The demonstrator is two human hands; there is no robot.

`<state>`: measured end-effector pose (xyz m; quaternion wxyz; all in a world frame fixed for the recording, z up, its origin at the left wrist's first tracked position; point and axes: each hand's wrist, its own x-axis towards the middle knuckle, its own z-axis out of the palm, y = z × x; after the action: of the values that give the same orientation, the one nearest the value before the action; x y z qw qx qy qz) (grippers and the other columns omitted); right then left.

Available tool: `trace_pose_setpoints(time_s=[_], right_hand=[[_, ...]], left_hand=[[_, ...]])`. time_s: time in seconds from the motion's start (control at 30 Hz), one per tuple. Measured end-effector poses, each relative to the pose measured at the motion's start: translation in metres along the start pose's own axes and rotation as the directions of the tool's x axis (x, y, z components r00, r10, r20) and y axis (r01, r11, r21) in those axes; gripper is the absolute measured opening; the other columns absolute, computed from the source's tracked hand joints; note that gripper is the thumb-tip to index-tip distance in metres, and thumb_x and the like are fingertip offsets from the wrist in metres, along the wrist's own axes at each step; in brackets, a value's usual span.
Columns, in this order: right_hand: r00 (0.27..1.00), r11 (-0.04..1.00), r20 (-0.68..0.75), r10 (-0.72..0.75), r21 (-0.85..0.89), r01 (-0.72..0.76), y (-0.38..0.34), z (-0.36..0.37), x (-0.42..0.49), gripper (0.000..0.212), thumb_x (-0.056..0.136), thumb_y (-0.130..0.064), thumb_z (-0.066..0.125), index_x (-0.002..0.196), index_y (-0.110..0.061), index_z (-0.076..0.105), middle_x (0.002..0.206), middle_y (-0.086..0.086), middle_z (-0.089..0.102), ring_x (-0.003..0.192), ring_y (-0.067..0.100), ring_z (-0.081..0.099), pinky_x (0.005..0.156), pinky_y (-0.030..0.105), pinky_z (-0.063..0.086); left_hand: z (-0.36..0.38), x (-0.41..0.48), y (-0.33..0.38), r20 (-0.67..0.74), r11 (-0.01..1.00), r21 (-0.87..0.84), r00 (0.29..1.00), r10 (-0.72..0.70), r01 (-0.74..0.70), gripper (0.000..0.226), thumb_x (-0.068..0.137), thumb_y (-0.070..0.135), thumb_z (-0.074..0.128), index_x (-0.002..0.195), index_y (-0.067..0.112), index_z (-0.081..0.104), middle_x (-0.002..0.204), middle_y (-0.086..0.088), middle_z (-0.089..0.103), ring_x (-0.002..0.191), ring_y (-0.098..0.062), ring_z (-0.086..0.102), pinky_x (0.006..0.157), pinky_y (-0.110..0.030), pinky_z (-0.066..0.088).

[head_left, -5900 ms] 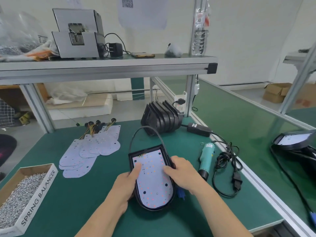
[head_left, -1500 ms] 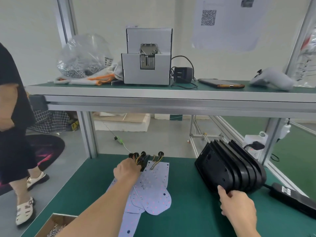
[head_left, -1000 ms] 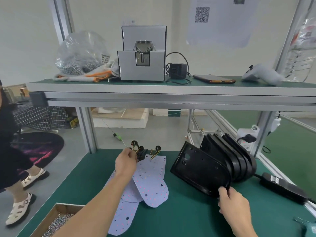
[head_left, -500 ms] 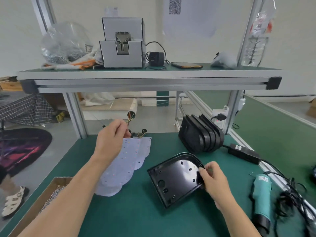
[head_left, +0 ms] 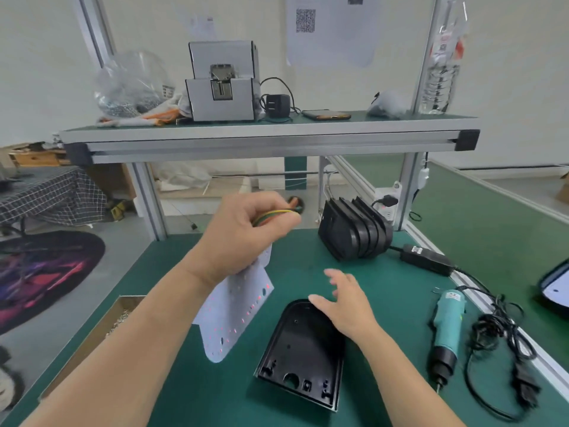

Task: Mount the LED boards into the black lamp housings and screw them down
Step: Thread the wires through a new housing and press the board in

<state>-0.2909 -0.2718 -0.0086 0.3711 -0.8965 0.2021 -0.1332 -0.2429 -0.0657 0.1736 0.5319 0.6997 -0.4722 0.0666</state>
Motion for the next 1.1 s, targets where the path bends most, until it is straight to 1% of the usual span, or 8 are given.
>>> trace_pose_setpoints(time_s=[0.07,0.17,0.3,0.37,0.5,0.7,0.9,1.1], right_hand=[[0.992,0.988,0.035,-0.122,0.103,0.118,-0.024,0.004,0.002,0.084,0.087,-0.035,0.075,0.156,-0.032,0.027,0.132,-0.008,0.038,0.095,0.007,0.057,0.084,0.025,0.043],[0.983,0.906,0.024,-0.181,0.392,0.158,-0.059,0.009,0.002,0.085,0.072,-0.048,0.064,0.143,-0.006,0.044,0.115,-0.005,0.051,0.084,0.005,0.058,0.083,0.030,0.050],[0.985,0.767,-0.113,0.129,0.641,-0.027,-0.067,0.007,0.007,0.017,0.089,-0.019,0.059,0.095,-0.003,0.063,0.090,0.011,0.064,0.079,0.023,0.065,0.079,0.043,0.055],[0.946,0.681,-0.028,0.323,0.700,-0.212,-0.051,0.000,0.013,0.024,0.098,-0.012,0.052,0.076,-0.010,0.060,0.071,0.007,0.061,0.057,0.014,0.060,0.056,0.029,0.049],[0.921,0.744,0.267,0.283,0.545,-0.387,-0.025,-0.011,-0.002,0.017,0.102,-0.009,0.050,0.092,-0.002,0.062,0.082,0.013,0.066,0.056,0.014,0.066,0.051,0.022,0.053],[0.974,0.953,-0.092,0.206,-0.206,-0.221,-0.010,-0.009,-0.014,0.021,0.104,-0.023,0.042,0.104,-0.009,0.057,0.107,0.010,0.065,0.101,0.032,0.061,0.081,0.036,0.049],[0.969,0.940,-0.209,0.134,-0.282,-0.191,-0.004,-0.007,0.003,0.022,0.097,-0.007,0.044,0.113,-0.016,0.054,0.120,0.007,0.054,0.099,0.032,0.061,0.081,0.035,0.048],[0.940,0.872,-0.111,0.324,-0.350,-0.342,0.003,-0.019,0.024,0.033,0.095,-0.015,0.054,0.128,-0.019,0.055,0.128,0.007,0.056,0.121,0.030,0.056,0.096,0.038,0.051]], left_hand=[[0.013,-0.003,0.016,0.146,0.999,-0.033,0.988,0.044,-0.040,0.016,0.092,0.004,0.066,0.101,0.009,0.079,0.089,-0.005,0.077,0.070,-0.031,0.060,0.072,-0.032,0.047],[0.028,-0.004,0.038,0.310,0.988,-0.012,0.939,0.150,-0.154,0.031,0.095,-0.008,0.057,0.111,0.009,0.076,0.090,0.009,0.076,0.062,-0.002,0.056,0.062,-0.014,0.041],[0.029,-0.003,0.056,0.403,0.974,-0.146,0.888,0.221,-0.175,0.028,0.092,-0.010,0.053,0.100,0.000,0.077,0.086,0.006,0.074,0.080,-0.009,0.068,0.076,-0.024,0.052],[0.023,-0.003,0.058,0.398,0.960,-0.238,0.887,0.233,-0.145,0.026,0.091,-0.009,0.052,0.098,-0.003,0.076,0.089,-0.002,0.077,0.082,-0.022,0.070,0.076,-0.035,0.055],[0.011,-0.003,0.042,0.334,0.940,-0.333,0.923,0.194,-0.077,0.024,0.088,-0.004,0.056,0.095,0.002,0.078,0.059,0.018,0.059,0.053,0.004,0.042,0.052,-0.008,0.033],[0.005,0.011,-0.005,0.355,0.904,-0.384,0.934,-0.045,0.190,0.026,0.089,0.009,0.054,0.098,0.015,0.077,0.050,0.013,0.032,0.043,-0.005,0.022,0.042,-0.020,0.016],[0.046,0.017,-0.068,0.472,0.929,0.118,0.803,-0.363,0.351,0.025,0.098,0.012,0.056,0.087,0.024,0.075,0.050,0.016,0.049,0.047,-0.003,0.037,0.048,-0.013,0.033],[0.109,0.030,-0.100,0.580,0.819,0.573,0.691,-0.432,0.031,0.040,0.086,0.011,0.053,0.110,0.035,0.074,0.077,0.012,0.063,0.083,-0.017,0.059,0.077,-0.027,0.050]])
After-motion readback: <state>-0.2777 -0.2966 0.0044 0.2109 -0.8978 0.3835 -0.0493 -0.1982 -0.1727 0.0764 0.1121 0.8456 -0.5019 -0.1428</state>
